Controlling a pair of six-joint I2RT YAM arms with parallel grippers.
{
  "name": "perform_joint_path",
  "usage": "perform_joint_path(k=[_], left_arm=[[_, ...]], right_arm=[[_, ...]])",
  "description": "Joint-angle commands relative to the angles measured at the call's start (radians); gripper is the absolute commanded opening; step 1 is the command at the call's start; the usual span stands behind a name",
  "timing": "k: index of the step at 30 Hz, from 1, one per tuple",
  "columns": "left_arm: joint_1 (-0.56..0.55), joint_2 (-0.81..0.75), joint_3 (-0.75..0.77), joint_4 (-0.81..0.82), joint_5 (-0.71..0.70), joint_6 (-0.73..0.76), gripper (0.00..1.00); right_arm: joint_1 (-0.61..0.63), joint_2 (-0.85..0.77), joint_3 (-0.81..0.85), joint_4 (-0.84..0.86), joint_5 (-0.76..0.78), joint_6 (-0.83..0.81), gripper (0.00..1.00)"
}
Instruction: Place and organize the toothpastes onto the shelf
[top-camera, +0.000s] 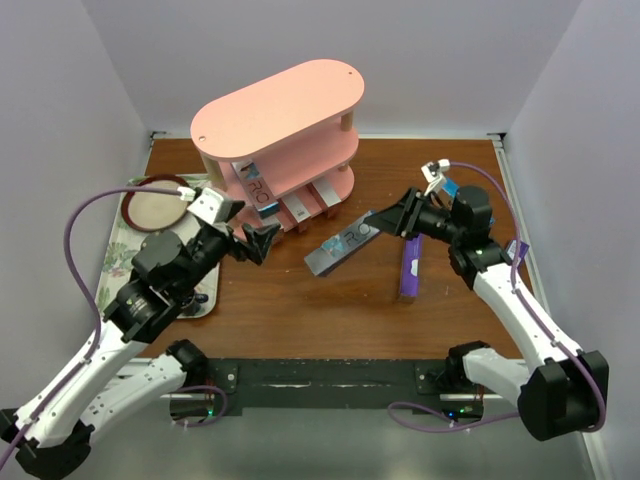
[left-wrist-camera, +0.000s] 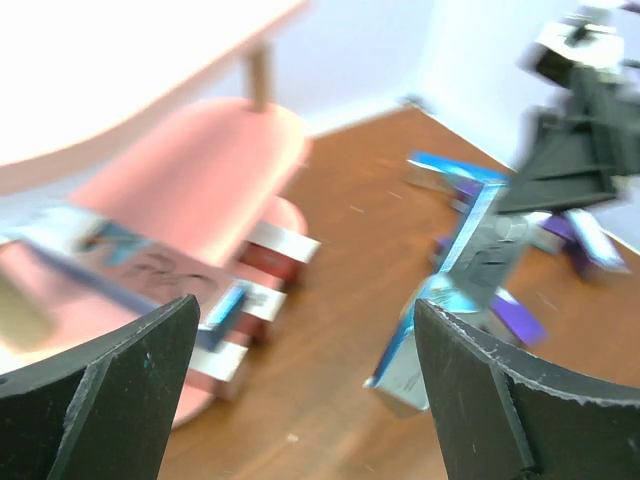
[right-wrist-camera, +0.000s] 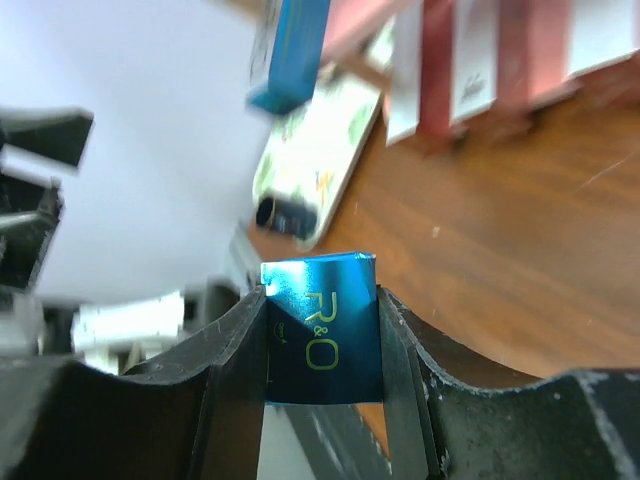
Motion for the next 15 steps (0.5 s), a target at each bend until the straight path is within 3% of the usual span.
perform_joint_path(k=[1,8,15], left_arm=[[0.004,-0.021,-0.059,0.112,-0.253,0.029,0.94],[0.004,-0.141,-0.183,0.248,-0.431,0.059,0.94],[0.005,-0.256,-0.243,0.279,-0.551,0.054,0.94]], right_arm=[[-0.042,-0.076,-0.027,0.184,0.189,0.206,0.0],[-0.066,-0.133,-0.076,0.343,0.396,0.344,0.0],[-0.056,-0.023,-0.088,0.588,0.495,0.533,0.0]])
